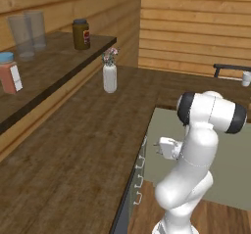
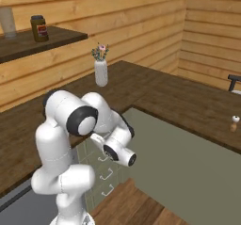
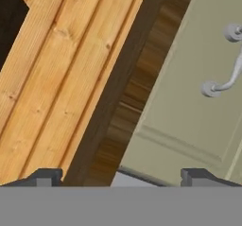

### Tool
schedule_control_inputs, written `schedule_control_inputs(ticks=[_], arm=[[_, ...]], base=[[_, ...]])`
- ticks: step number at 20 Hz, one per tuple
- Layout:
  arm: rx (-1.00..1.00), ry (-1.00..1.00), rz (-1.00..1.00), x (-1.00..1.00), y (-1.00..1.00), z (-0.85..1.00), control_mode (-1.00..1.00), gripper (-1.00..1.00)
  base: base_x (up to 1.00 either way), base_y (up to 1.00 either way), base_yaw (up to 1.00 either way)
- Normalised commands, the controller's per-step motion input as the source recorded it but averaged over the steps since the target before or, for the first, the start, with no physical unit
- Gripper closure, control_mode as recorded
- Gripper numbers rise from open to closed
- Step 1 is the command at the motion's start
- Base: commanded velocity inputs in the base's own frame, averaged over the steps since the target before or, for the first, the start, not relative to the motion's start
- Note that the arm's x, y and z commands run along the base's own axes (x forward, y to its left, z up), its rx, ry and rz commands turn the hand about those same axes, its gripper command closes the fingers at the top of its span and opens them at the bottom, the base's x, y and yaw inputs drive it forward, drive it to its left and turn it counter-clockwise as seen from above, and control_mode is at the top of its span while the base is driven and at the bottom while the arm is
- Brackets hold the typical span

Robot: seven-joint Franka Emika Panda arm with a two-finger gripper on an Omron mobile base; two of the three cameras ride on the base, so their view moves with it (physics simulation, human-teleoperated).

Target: Take a straw from the drawer in front and place it inside the glass cup on the dining counter.

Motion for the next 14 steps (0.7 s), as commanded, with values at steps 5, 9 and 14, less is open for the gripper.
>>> schedule_control_inputs(ticks=[5, 9, 14], arm=[[0.02, 0.0, 0.0, 0.28, 0.0, -0.13, -1.0, -1.0], [0.09, -0.02, 0.0, 0.22, 0.0, 0.0, -1.0, -1.0], [0.09, 0.0, 0.0, 0.4, 0.0, 0.0, -1.0, -1.0]], base=[[0.0, 0.0, 0.0], [0.0, 0.0, 0.0], [0.0, 0.0, 0.0]])
